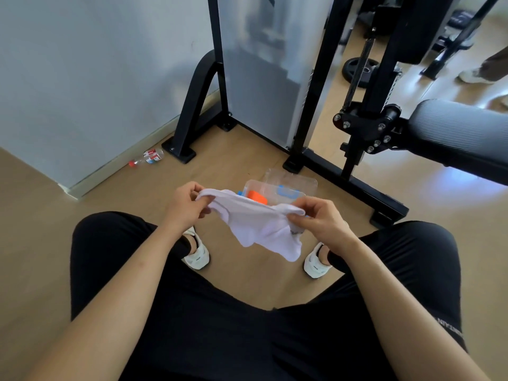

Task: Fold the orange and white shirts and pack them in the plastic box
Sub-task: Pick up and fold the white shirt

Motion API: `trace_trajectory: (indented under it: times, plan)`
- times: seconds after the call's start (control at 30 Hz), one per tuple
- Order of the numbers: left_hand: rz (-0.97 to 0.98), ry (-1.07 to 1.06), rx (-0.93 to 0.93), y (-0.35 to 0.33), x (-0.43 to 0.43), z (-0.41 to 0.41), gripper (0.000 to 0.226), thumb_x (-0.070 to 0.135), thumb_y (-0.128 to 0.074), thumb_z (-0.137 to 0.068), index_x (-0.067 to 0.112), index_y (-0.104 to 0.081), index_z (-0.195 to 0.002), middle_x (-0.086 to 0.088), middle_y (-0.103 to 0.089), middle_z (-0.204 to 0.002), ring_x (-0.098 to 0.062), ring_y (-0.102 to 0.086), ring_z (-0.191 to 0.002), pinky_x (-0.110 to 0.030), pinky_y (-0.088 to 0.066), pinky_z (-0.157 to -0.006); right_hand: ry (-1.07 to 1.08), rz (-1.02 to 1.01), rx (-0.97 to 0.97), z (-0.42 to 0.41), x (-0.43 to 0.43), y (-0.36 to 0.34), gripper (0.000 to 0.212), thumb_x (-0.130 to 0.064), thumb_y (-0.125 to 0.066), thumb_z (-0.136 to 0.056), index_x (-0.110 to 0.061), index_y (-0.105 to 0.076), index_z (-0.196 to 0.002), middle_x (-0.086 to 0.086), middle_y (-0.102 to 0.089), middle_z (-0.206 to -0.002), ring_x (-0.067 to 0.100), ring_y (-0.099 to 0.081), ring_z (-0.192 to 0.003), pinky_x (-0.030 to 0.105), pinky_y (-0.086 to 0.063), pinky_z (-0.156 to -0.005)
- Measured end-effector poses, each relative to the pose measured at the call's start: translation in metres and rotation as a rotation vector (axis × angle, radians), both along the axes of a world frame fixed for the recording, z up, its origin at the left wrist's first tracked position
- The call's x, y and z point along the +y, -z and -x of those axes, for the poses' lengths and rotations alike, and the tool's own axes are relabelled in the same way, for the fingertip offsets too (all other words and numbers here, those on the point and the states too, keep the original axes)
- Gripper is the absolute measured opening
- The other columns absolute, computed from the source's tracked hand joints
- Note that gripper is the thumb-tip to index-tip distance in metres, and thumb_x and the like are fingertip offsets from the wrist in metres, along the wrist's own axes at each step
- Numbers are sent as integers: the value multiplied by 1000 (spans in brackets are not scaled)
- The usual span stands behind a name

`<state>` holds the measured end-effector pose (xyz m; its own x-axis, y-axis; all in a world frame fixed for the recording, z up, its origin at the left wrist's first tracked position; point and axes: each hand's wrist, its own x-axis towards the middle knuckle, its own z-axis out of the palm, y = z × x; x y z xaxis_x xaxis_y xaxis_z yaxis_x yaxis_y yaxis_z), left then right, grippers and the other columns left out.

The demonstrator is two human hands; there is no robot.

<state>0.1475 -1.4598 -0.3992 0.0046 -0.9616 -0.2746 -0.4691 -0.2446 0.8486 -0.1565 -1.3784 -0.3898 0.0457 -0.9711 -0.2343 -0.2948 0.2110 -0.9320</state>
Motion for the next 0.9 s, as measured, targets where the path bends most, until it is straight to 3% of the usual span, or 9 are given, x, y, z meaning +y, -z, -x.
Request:
trace_trajectory:
  times: [0.1,0.2,0.33,0.4,0.5,0.63,0.73,0.9]
  plan:
    - [-49,-68,237,-3,2,2,8,6,-69,-90,4,-63,-93,-15,-74,-89,-32,-74,-84,-29,-61,-69,-272,-117,204,-7,4,1,10,-13,-72,-80,-20,-74,-86,4,-75,-83,7,-66,-76,32,-54,-78]
    - [-114,-83,519,-13,3,3,17,-6,-68,-87,9,-64,-94,-6,-73,-86,-25,-70,-88,-27,-59,-75,-497,-253,295,-11,6,8,10,-27,-76,-81,-29,-78,-91,-11,-77,-90,4,-71,-86,27,-58,-86]
    - [-153,61,612,-22,9,7,22,-8,-62,-90,13,-63,-90,-1,-73,-82,-15,-69,-82,-28,-58,-78,-215,-157,284,-22,-6,19,8,-29,-74,-83,-26,-76,-90,-9,-75,-85,9,-69,-83,36,-59,-82]
    - [-157,82,641,-25,11,10,21,-7,-61,-91,14,-63,-88,-2,-72,-81,-14,-68,-79,-27,-58,-76,-50,-133,247,-33,-14,28,29,-37,-77,-81,-26,-71,-107,-9,-71,-95,9,-68,-87,31,-57,-80]
    - [-157,83,729,-30,14,15,14,1,-68,-87,15,-65,-86,-3,-70,-79,-15,-67,-78,-27,-59,-77,-37,-188,204,-50,-25,46,61,-51,-80,-74,-28,-59,-126,-8,-63,-111,15,-65,-100,33,-55,-86]
    - [-173,58,900,-35,14,17,15,16,-76,-73,19,-67,-84,-3,-68,-84,-12,-69,-81,-23,-59,-76,-60,-249,198,-71,-31,61,75,-57,-79,-74,-26,-52,-137,-4,-58,-118,17,-60,-106,32,-52,-86]
    - [-188,-16,1012,-36,14,18,9,8,-60,-90,17,-62,-90,-4,-72,-90,-11,-73,-83,-20,-59,-74,-89,-258,166,-80,-32,66,67,-52,-79,-77,-24,-55,-133,-2,-61,-114,17,-61,-101,31,-52,-84]
    - [-163,-78,1097,-40,10,17,15,7,-49,-100,14,-60,-92,-4,-74,-92,-10,-73,-82,-19,-59,-72,-4,-99,203,-83,-38,71,9,-22,-72,-89,-16,-75,-94,-7,-68,-83,11,-63,-81,34,-54,-80]
